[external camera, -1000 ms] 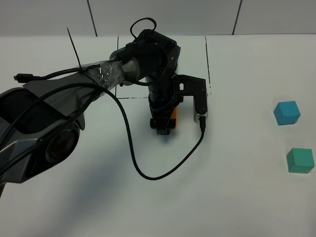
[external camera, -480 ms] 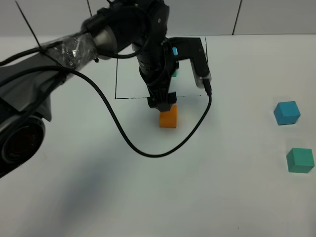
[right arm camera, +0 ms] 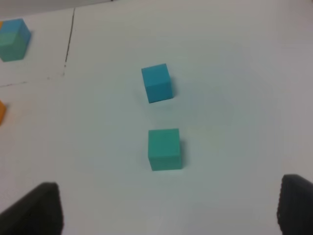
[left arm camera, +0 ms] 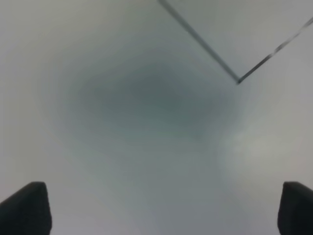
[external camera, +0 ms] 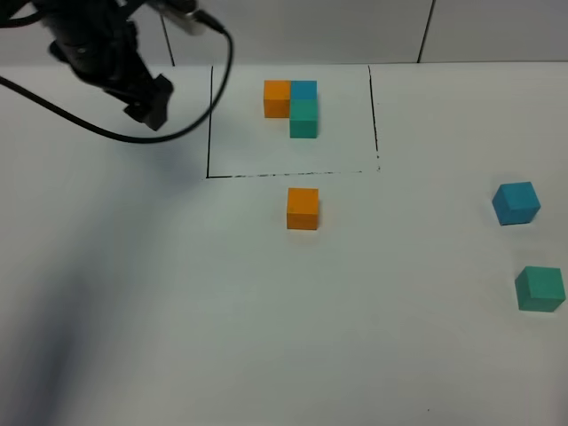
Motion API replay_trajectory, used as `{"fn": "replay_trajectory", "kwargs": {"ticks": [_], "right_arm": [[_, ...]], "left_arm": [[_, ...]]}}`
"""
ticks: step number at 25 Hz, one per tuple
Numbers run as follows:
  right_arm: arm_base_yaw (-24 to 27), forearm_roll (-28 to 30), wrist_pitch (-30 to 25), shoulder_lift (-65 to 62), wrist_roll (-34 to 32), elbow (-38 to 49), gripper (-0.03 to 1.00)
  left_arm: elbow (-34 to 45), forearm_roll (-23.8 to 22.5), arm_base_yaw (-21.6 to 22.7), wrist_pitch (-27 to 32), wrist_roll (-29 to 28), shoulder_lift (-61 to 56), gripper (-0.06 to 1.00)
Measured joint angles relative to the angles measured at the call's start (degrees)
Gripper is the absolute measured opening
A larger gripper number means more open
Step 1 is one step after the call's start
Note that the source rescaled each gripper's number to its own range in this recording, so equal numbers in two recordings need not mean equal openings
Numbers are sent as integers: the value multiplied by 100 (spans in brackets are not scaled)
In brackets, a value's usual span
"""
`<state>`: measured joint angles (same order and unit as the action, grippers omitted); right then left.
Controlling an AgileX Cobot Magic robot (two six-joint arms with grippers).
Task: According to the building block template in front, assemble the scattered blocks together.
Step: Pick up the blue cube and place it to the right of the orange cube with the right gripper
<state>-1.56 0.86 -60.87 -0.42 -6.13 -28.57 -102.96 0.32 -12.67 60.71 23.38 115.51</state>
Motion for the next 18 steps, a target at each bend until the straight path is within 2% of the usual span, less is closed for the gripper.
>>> {"fn": "replay_trajectory", "kwargs": {"ticks": [6, 10, 13, 18], "right_arm": [[0, 0, 0, 0, 0, 0, 77], [0, 0, 0, 0, 0, 0, 77], [0, 0, 0, 0, 0, 0, 77], [0, 0, 0, 0, 0, 0, 77]], "left_arm": [[1700, 63, 990, -842, -185, -1118, 96], [2728, 45, 1154, -1273, -567, -2263, 96], [3200, 57, 1154, -1180, -996, -3152, 95], [3887, -32, 1154, -530, -1596, -4544, 92]]}}
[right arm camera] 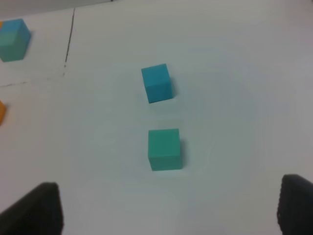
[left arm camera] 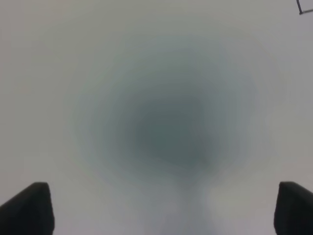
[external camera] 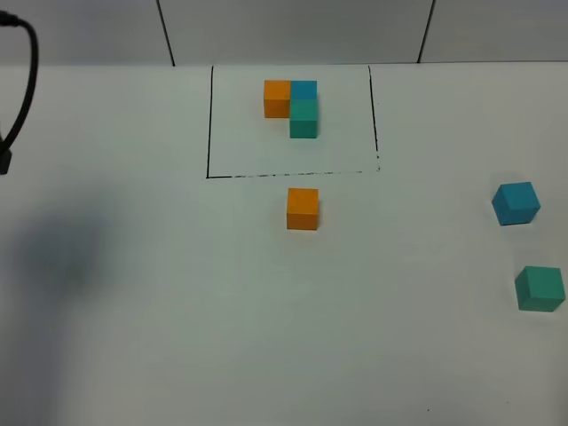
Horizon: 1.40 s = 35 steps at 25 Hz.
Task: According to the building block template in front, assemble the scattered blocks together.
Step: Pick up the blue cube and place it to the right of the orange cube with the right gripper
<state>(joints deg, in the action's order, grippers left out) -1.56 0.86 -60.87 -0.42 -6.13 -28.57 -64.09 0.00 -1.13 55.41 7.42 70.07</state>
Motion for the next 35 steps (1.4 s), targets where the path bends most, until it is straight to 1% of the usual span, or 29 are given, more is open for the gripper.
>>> {"fn": "replay_trajectory", "kwargs": {"ticks": [4, 9, 15, 22, 25, 28, 35], "right_arm": [[0, 0, 0, 0, 0, 0, 77], [0, 0, 0, 0, 0, 0, 77], [0, 0, 0, 0, 0, 0, 77], [0, 0, 0, 0, 0, 0, 77], [0, 0, 0, 0, 0, 0, 77], [0, 0, 0, 0, 0, 0, 77], [0, 0, 0, 0, 0, 0, 77]], "left_arm": [[660, 0, 1, 213, -350, -1084, 91], [1485, 0, 1, 230, -643, -2514, 88], [2390, 0, 1, 249, -666, -4221, 86], [3229, 0, 1, 449, -671, -5820, 84], [3480, 186, 1, 455, -593, -6320, 83], [3514, 378, 1, 447, -399, -6654, 81], [3514, 406, 1, 442, -310, -7034, 70]]}}
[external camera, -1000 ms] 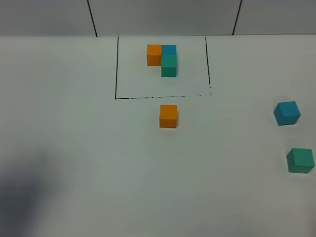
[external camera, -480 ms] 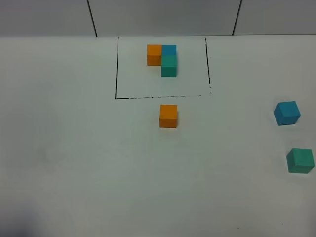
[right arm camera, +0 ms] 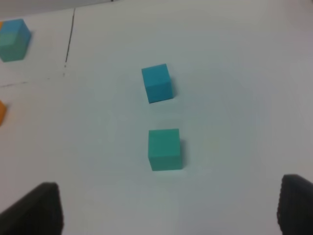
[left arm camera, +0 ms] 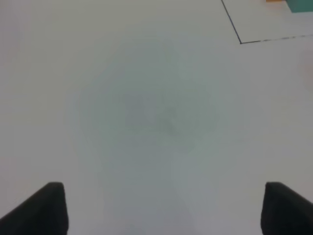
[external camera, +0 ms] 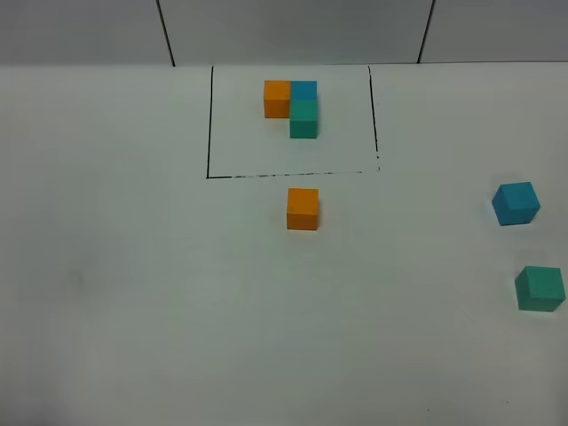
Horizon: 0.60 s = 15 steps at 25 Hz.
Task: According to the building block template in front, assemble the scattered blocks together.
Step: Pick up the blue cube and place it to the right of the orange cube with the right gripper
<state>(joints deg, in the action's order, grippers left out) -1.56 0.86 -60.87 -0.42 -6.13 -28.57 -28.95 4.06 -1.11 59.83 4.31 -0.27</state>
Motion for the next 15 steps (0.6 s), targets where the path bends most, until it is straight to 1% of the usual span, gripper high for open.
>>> {"fn": "replay_trajectory", "kwargs": {"ticks": [15], "right_arm": [[0, 0, 0, 0, 0, 0, 77]], "left_arm": [[0, 0, 0, 0, -77, 0, 69]]}}
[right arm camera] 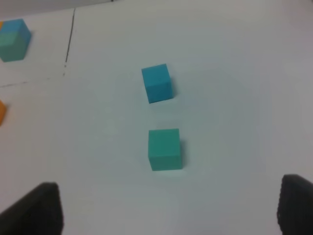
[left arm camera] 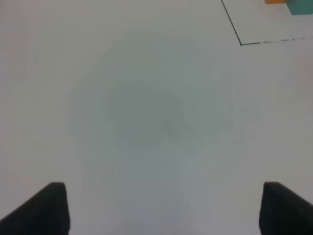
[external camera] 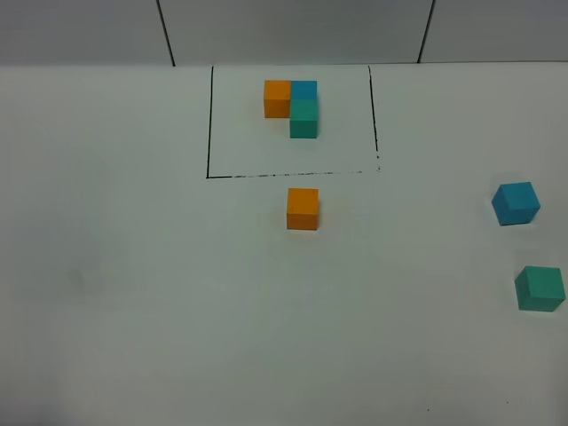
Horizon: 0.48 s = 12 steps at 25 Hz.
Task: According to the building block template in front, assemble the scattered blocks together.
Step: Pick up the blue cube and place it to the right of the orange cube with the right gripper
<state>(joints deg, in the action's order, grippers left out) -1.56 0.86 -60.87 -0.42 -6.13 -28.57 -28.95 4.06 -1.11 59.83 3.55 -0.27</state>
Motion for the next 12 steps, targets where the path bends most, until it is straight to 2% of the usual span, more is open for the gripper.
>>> {"fn": "replay_trajectory", "kwargs": {"ticks": [12], "right_arm": [[0, 0, 0, 0, 0, 0, 77]], "left_arm": [[0, 0, 0, 0, -7, 0, 69]]}}
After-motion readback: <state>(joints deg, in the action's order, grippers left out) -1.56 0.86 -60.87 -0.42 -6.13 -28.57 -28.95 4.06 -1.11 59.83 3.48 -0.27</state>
